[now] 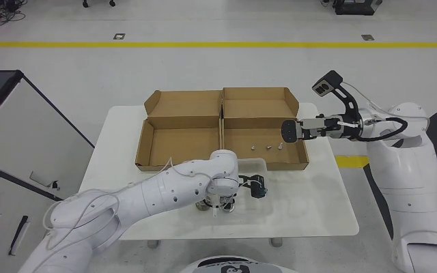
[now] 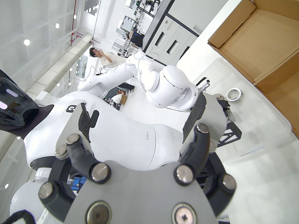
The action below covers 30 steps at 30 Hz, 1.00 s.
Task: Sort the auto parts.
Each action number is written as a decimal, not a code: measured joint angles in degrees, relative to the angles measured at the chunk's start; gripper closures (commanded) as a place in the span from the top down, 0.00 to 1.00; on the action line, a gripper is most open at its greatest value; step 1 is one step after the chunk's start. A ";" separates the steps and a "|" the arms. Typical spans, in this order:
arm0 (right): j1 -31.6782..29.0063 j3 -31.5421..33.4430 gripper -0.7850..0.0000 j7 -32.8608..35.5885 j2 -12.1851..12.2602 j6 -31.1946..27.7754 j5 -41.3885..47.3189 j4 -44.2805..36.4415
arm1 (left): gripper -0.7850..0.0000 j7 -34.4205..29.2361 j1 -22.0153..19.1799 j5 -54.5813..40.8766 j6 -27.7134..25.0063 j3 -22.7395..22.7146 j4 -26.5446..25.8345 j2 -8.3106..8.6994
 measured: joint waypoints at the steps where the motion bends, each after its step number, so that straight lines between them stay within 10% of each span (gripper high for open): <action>1: 0.00 0.00 1.00 0.00 0.00 0.00 0.00 0.00 | 0.32 0.05 0.02 0.00 -0.05 0.00 0.08 -0.01; 23: 0.00 0.00 1.00 0.00 0.00 0.00 0.00 0.00 | 0.32 0.27 0.28 -0.10 -0.28 0.00 0.89 -0.19; 25: 0.00 0.00 1.00 0.00 0.00 0.00 0.00 0.00 | 0.28 0.62 0.63 -0.03 -0.63 0.00 1.40 -0.21; 27: 0.00 0.00 1.00 0.00 0.00 0.00 0.00 0.00 | 0.00 0.99 0.93 0.13 -1.01 -0.01 1.89 -0.33; 30: 0.00 0.00 1.00 0.00 0.00 0.00 0.00 0.00 | 0.00 1.04 1.00 0.58 -1.04 0.00 2.25 -0.52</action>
